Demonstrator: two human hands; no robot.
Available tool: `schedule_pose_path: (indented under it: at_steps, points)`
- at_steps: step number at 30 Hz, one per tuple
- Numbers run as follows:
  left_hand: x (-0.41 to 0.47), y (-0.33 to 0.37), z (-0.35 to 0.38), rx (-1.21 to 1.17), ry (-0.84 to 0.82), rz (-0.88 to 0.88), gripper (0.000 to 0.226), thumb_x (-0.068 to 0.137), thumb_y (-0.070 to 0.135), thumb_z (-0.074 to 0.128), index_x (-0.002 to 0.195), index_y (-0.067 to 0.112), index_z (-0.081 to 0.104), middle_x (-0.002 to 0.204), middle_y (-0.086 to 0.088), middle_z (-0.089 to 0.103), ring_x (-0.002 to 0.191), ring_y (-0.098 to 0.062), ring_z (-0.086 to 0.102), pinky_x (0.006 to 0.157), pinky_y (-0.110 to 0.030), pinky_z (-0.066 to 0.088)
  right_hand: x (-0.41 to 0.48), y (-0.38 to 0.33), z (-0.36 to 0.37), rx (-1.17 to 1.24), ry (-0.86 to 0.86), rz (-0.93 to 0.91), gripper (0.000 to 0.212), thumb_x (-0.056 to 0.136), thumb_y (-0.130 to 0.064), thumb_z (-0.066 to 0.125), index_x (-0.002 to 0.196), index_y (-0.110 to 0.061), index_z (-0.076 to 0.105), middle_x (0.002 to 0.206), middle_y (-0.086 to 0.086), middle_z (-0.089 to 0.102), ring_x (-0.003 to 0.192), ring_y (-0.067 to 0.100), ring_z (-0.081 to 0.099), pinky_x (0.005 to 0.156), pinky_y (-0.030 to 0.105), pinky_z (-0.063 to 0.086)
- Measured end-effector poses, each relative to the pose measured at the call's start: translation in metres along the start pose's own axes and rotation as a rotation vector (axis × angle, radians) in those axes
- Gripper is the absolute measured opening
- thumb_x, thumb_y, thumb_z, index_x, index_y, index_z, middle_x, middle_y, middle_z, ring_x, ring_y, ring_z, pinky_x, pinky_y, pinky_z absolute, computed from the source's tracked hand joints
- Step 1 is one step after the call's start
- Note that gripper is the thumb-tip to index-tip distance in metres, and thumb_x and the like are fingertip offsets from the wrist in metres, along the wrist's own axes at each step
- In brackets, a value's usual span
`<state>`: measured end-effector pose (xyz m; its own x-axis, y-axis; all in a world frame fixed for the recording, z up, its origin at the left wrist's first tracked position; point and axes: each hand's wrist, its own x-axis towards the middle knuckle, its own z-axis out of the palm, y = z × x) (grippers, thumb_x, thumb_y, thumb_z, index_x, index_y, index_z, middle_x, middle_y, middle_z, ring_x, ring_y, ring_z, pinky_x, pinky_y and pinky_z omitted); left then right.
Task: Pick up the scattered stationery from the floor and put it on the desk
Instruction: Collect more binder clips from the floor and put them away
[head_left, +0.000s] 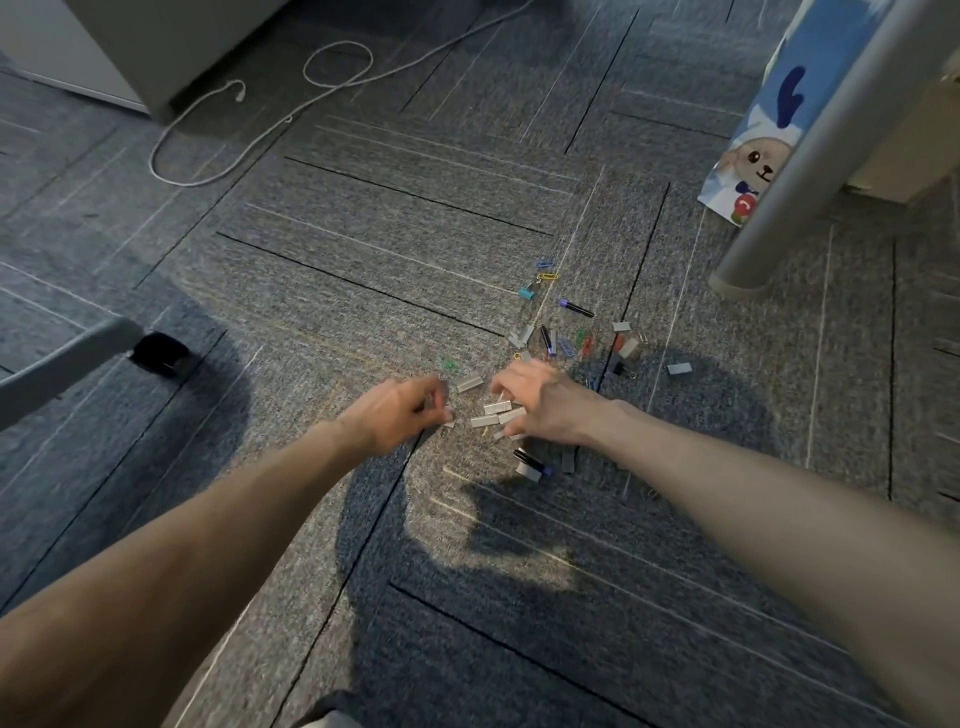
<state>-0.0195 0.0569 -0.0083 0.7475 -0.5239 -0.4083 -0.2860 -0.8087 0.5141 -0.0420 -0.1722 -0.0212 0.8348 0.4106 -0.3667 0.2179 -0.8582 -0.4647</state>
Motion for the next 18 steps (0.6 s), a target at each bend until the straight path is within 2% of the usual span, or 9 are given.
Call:
schedule_pose_path:
  at_steps: [2, 4, 6, 9, 12, 14, 16, 18]
  points:
    - [0.001, -0.003, 0.002, 0.187, -0.037, 0.056, 0.026, 0.093, 0.036, 0.052, 0.108, 0.016, 0.05, 0.078, 0.003, 0.062, 0.054, -0.011, 0.054, 0.054, -0.021, 0.048, -0.001, 0.0, -0.001, 0.007, -0.022, 0.013, 0.044, 0.084, -0.027, 0.07, 0.122, -0.021, 0.049, 0.122, 0.0, 0.048, 0.128, 0.022, 0.039, 0.109, 0.048, 0.038]
    - [0.004, -0.006, 0.003, 0.34, -0.033, 0.088, 0.031, 0.093, 0.036, 0.051, 0.112, 0.012, 0.049, 0.077, 0.004, 0.059, 0.058, -0.01, 0.055, 0.057, -0.02, 0.047, -0.001, 0.003, 0.004, 0.006, -0.026, -0.016, 0.023, 0.09, -0.02, 0.065, 0.108, -0.02, 0.052, 0.109, -0.003, 0.044, 0.109, 0.016, 0.046, 0.1, 0.043, 0.046]
    - [0.005, -0.007, 0.004, 0.463, -0.031, 0.116, 0.031, 0.096, 0.039, 0.045, 0.111, 0.012, 0.048, 0.076, 0.004, 0.058, 0.058, -0.01, 0.053, 0.054, -0.018, 0.046, -0.002, 0.005, 0.011, -0.023, 0.001, -0.071, 0.013, 0.091, -0.014, 0.061, 0.096, -0.02, 0.05, 0.103, -0.003, 0.043, 0.099, 0.014, 0.047, 0.092, 0.04, 0.05]
    - [0.005, -0.001, 0.003, 0.478, -0.062, 0.096, 0.028, 0.1, 0.04, 0.035, 0.104, 0.013, 0.042, 0.072, 0.003, 0.054, 0.05, -0.008, 0.043, 0.049, -0.022, 0.047, -0.004, 0.007, 0.016, -0.016, 0.081, -0.125, 0.01, 0.091, -0.014, 0.061, 0.092, -0.016, 0.052, 0.101, -0.001, 0.045, 0.091, 0.016, 0.051, 0.084, 0.035, 0.053]
    - [0.005, 0.01, 0.005, 0.142, -0.08, -0.015, 0.025, 0.1, 0.039, 0.034, 0.095, 0.017, 0.044, 0.072, 0.004, 0.054, 0.054, -0.012, 0.042, 0.052, -0.026, 0.044, -0.007, 0.002, 0.01, 0.286, 0.128, 0.01, 0.005, 0.091, -0.015, 0.062, 0.092, -0.013, 0.058, 0.101, -0.001, 0.05, 0.087, 0.015, 0.054, 0.079, 0.031, 0.051]
    - [0.006, 0.017, 0.005, -0.228, 0.018, -0.145, 0.025, 0.101, 0.033, 0.033, 0.086, 0.019, 0.045, 0.072, 0.005, 0.052, 0.06, -0.013, 0.043, 0.056, -0.026, 0.039, -0.007, 0.002, 0.004, 0.539, 0.164, 0.115, 0.008, 0.091, -0.015, 0.064, 0.096, -0.012, 0.06, 0.1, 0.002, 0.058, 0.088, 0.016, 0.06, 0.078, 0.033, 0.055]
    - [0.007, 0.025, 0.002, -0.61, 0.102, -0.243, 0.031, 0.102, 0.023, 0.029, 0.074, 0.017, 0.04, 0.061, 0.005, 0.043, 0.055, -0.013, 0.036, 0.055, -0.025, 0.033, -0.008, 0.005, -0.003, 0.831, 0.194, 0.205, 0.014, 0.09, -0.013, 0.064, 0.103, -0.008, 0.06, 0.106, 0.009, 0.064, 0.095, 0.021, 0.066, 0.081, 0.037, 0.058]
    - [0.007, 0.03, -0.005, -0.945, 0.091, -0.259, 0.031, 0.099, 0.019, 0.026, 0.07, 0.017, 0.037, 0.052, 0.006, 0.035, 0.048, -0.012, 0.029, 0.049, -0.025, 0.028, -0.011, 0.005, -0.011, 1.212, 0.192, 0.254, 0.022, 0.091, -0.008, 0.06, 0.113, 0.0, 0.058, 0.111, 0.012, 0.066, 0.097, 0.022, 0.067, 0.079, 0.033, 0.058]
